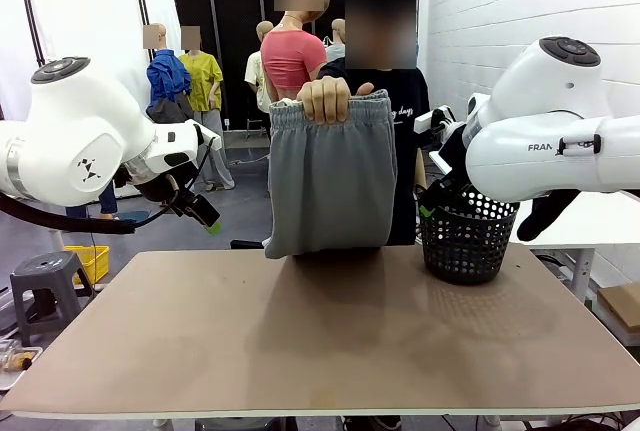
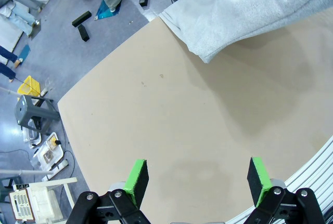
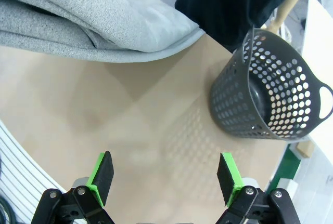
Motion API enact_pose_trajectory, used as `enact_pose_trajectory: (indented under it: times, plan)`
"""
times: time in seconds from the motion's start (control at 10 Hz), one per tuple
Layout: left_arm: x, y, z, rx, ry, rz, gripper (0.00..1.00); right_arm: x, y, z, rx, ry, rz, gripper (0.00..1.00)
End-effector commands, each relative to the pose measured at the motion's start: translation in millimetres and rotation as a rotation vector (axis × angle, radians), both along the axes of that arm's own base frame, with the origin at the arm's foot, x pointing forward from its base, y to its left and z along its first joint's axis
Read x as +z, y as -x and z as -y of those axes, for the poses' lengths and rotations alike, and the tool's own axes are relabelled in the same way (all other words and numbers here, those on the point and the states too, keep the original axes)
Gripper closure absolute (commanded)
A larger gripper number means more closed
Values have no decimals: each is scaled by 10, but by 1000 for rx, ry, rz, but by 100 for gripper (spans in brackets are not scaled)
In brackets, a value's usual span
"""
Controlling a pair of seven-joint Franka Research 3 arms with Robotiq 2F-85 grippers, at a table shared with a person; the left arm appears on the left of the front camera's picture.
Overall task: Fold the training pants.
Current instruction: Grab both ends of the Training pants handed by a person.
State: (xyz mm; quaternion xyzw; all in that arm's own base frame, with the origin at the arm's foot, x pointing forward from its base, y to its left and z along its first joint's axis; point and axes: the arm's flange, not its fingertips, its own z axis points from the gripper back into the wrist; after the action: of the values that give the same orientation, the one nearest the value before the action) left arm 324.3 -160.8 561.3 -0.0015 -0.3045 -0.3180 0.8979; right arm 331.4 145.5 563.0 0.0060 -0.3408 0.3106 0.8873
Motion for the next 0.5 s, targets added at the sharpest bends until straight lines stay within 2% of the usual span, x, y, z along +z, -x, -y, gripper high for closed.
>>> enact_pose_trajectory:
  times: [0.0,0.4]
  plan:
    - [35,36,13,-58,-73,5,0,32,-6,47,60,47,2,0]
    - [156,33,-64,-344,-352,-61,0,117,-11,306,320,316,24,0]
